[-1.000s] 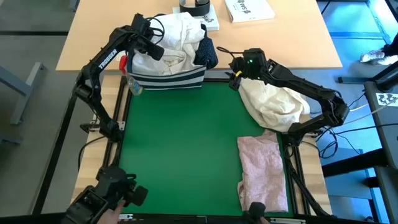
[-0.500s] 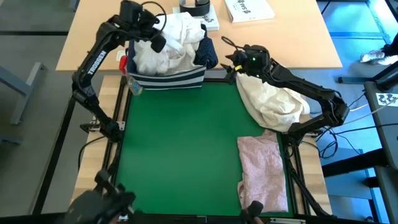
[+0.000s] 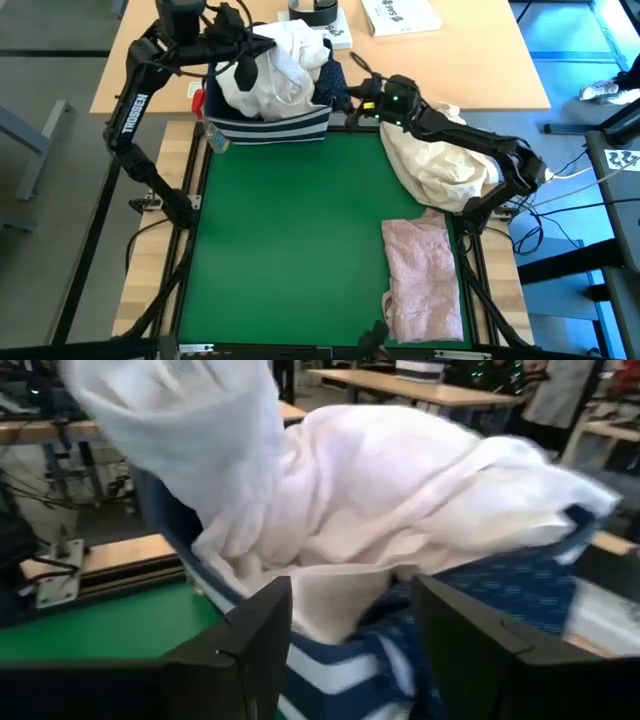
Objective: Fold laundry
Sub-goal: Remove the white polo shirt from the blue laundry bin
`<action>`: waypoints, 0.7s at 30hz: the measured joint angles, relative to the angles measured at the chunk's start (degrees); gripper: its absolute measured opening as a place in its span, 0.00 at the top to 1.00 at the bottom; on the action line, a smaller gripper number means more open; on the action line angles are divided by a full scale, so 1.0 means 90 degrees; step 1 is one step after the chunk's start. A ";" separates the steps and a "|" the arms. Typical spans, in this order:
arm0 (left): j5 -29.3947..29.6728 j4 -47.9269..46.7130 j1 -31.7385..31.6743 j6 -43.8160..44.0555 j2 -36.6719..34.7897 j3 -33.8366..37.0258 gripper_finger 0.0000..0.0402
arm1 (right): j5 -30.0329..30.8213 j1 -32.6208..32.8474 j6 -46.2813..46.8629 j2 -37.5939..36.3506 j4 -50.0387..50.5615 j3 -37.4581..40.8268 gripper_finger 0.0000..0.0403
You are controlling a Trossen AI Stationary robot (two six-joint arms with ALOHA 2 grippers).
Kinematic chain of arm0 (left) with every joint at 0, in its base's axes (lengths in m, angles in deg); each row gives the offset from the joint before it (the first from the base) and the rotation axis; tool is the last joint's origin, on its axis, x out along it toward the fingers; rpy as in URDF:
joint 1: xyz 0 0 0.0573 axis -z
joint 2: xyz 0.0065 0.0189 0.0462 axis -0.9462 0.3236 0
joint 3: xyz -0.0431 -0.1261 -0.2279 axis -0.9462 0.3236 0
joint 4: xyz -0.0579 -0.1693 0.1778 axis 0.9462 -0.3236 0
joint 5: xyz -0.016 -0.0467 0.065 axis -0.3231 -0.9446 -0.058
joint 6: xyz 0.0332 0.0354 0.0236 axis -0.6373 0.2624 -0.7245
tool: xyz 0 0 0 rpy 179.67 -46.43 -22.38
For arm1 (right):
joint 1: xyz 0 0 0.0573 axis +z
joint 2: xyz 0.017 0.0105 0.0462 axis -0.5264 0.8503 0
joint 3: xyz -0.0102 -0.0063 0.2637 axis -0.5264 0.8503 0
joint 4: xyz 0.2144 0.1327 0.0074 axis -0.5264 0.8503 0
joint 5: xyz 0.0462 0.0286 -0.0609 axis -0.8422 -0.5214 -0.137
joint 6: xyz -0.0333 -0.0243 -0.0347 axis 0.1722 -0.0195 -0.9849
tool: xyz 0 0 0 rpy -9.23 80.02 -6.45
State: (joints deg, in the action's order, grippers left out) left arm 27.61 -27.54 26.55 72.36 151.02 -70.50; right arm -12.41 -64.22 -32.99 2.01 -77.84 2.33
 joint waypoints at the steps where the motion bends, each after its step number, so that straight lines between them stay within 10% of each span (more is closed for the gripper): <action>1: -0.0118 -0.0001 0.0068 0.0000 0.0005 -0.0056 0.99 | -0.0013 0.0042 0.0005 0.0093 0.0023 -0.0069 0.49; 21: -0.0345 0.0047 0.0881 0.0031 0.0010 -0.0213 0.99 | -0.0791 0.0569 -0.0031 0.2188 0.0034 -0.2268 0.49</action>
State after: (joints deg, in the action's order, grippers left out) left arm 24.51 -27.12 34.48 72.64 151.11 -72.41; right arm -19.53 -59.10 -33.27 21.70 -77.54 -18.08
